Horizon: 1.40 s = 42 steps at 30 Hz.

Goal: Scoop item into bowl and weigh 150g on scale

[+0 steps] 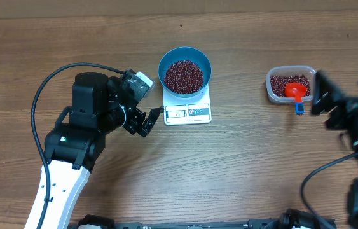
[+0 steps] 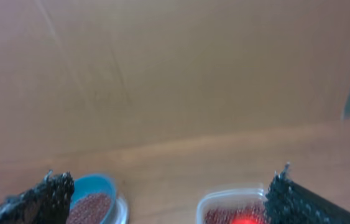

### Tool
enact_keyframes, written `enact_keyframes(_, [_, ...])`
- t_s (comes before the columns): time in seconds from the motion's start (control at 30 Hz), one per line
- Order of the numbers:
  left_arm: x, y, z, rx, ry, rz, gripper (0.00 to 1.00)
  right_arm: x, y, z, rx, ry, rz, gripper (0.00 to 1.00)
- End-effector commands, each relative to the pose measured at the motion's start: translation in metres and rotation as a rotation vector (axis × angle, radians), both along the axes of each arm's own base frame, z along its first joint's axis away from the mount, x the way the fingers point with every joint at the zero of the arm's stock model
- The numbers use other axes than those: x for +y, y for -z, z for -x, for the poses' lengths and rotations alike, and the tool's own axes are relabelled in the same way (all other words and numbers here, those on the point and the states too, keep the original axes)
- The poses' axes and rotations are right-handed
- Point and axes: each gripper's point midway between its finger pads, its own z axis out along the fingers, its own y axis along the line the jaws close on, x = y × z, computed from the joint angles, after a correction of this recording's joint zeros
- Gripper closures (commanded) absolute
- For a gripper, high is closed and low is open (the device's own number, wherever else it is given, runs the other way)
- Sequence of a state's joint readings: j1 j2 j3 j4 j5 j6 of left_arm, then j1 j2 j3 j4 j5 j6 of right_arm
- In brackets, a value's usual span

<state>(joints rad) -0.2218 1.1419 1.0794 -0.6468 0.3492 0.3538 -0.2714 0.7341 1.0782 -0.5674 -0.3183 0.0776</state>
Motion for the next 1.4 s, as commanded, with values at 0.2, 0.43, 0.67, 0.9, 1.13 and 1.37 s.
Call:
enact_keyframes(0.2, [0.000, 0.000, 0.000, 0.008, -0.001, 0.015, 0.00, 0.019, 0.092, -0.006, -0.120, 0.011, 0.045, 0.00])
enact_keyframes(0.43, [0.000, 0.000, 0.000, 0.008, -0.001, 0.015, 0.01, 0.031, 0.132, 0.001, -0.199, -0.025, 0.045, 0.00])
enact_keyframes(0.67, [0.000, 0.000, 0.000, 0.008, -0.001, 0.015, 0.00, 0.031, 0.153, 0.011, -0.217, -0.026, 0.045, 0.00])
enact_keyframes(0.9, [0.000, 0.000, 0.000, 0.008, -0.001, 0.015, 0.01, 0.031, 0.173, 0.020, -0.243, -0.025, 0.047, 0.00])
enact_keyframes(1.13, [0.000, 0.000, 0.000, 0.008, -0.001, 0.015, 0.00, 0.031, 0.189, 0.022, -0.247, -0.024, 0.047, 0.00])
enact_keyframes(1.37, [0.000, 0.000, 0.000, 0.008, -0.001, 0.015, 0.00, 0.031, 0.203, 0.027, -0.208, -0.025, 0.045, 0.00])
